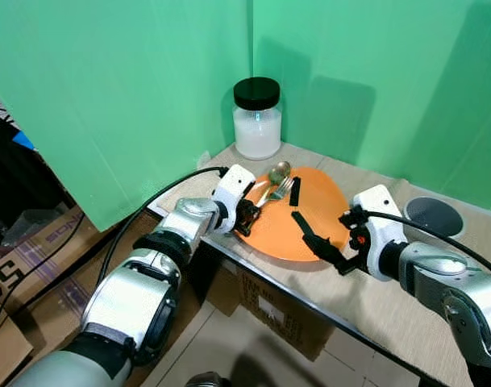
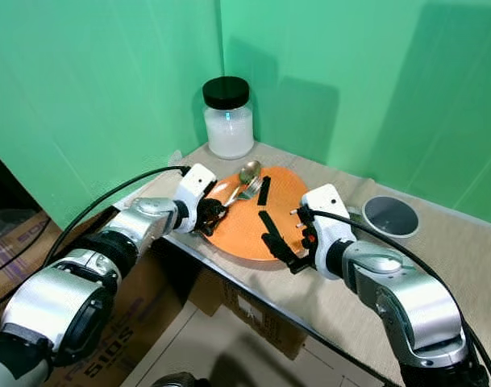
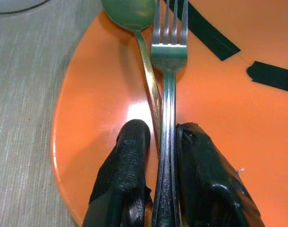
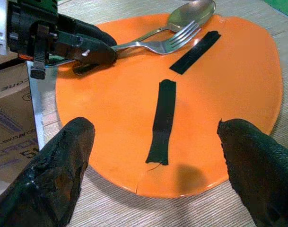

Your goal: Setting the table

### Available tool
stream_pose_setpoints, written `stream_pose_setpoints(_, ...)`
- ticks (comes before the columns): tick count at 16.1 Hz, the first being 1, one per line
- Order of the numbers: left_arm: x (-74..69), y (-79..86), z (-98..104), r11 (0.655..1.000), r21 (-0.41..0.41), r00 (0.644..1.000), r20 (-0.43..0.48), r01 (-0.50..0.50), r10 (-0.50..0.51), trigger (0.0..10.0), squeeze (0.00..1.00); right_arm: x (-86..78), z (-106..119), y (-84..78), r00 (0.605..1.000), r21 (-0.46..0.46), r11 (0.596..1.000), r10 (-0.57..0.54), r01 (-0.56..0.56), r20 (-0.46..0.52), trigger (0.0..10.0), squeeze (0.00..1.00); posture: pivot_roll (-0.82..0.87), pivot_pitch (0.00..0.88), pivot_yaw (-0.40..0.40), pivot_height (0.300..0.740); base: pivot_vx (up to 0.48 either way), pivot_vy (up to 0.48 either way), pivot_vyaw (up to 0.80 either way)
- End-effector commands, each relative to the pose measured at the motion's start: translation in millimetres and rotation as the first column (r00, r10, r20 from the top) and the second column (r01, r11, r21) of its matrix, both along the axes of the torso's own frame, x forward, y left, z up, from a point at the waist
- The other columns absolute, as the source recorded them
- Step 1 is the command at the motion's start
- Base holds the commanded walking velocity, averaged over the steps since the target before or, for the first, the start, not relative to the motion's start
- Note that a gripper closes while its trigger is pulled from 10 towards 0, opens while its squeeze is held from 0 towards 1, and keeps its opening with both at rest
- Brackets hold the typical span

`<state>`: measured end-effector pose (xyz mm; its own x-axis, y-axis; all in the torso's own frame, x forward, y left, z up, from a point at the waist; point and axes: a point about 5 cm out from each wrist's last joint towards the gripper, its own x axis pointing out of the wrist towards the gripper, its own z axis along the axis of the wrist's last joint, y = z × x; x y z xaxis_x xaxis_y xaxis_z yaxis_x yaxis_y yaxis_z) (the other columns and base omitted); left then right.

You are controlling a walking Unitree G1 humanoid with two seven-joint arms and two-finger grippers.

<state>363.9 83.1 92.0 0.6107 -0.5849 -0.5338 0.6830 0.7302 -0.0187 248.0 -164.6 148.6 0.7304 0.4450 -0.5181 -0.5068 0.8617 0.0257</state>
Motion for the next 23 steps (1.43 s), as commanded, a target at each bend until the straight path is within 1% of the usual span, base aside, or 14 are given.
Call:
stream_pose_setpoints(1,3.1,6.2,3.6,1.0,0.011,1.0,-0.004,-0.013,0.013,0.0,0.0,1.5,1.7,-0.2,1.0,-0.01,1.0,0.004,-0.004,0.015,10.0,0.0,-0.05,0.0,0.119,0.74,0.0,0.0,0.0)
stream_pose_setpoints(3,4.9,9.7,5.7,1.0,0.01,1.0,0.002,-0.027,0.027,0.0,0.0,4.2,2.0,-1.5,1.0,-0.019,1.0,-0.013,0.013,0.026,10.0,0.0,-0.04,0.0,0.12,0.74,0.0,0.0,0.0)
stream_pose_setpoints(9,8.8,11.9,12.2,0.999,-0.013,0.999,0.021,-0.048,0.048,0.0,0.0,5.8,2.0,-2.7,0.999,-0.031,0.999,-0.021,0.022,0.034,10.0,0.0,-0.04,0.0,0.118,0.74,0.0,0.0,0.0)
stream_pose_setpoints(11,11.6,14.6,16.9,0.998,-0.031,0.997,0.04,-0.063,0.065,0.0,0.0,10.7,4.5,-6.1,0.996,-0.038,0.997,-0.06,0.063,0.063,10.0,0.0,-0.04,0.0,0.118,0.74,0.0,0.0,0.0)
stream_pose_setpoints(13,16.1,18.2,26.1,0.994,-0.079,0.994,0.069,-0.08,0.086,0.0,0.0,13.7,6.1,-8.6,0.993,-0.031,0.996,-0.087,0.089,0.074,10.0,0.0,-0.04,0.0,0.119,0.74,0.0,0.0,0.0)
stream_pose_setpoints(16,23.6,29.0,45.0,0.973,-0.206,0.986,0.103,-0.105,0.129,0.0,0.0,15.5,3.2,-7.3,0.992,-0.032,0.995,-0.097,0.099,0.078,10.0,0.0,-0.04,0.0,0.115,0.74,0.0,0.0,0.0)
stream_pose_setpoints(20,23.2,45.8,46.3,0.966,-0.231,0.982,0.117,-0.117,0.147,0.0,0.0,19.6,3.2,-4.4,0.991,-0.025,0.994,-0.103,0.105,0.091,10.0,0.0,-0.03,0.0,0.106,0.74,0.0,0.0,0.0)
stream_pose_setpoints(22,22.2,51.9,43.6,0.967,-0.221,0.979,0.123,-0.131,0.161,0.0,0.0,20.5,3.2,-4.2,0.99,-0.026,0.994,-0.101,0.104,0.094,10.0,0.0,-0.03,0.0,0.103,0.74,0.0,0.0,0.0)
stream_pose_setpoints(23,21.5,54.8,41.8,0.971,-0.201,0.979,0.126,-0.132,0.159,0.0,0.0,20.8,3.3,-4.2,0.99,-0.026,0.994,-0.101,0.104,0.095,10.0,0.0,-0.03,0.0,0.103,0.74,0.0,0.0,0.0)
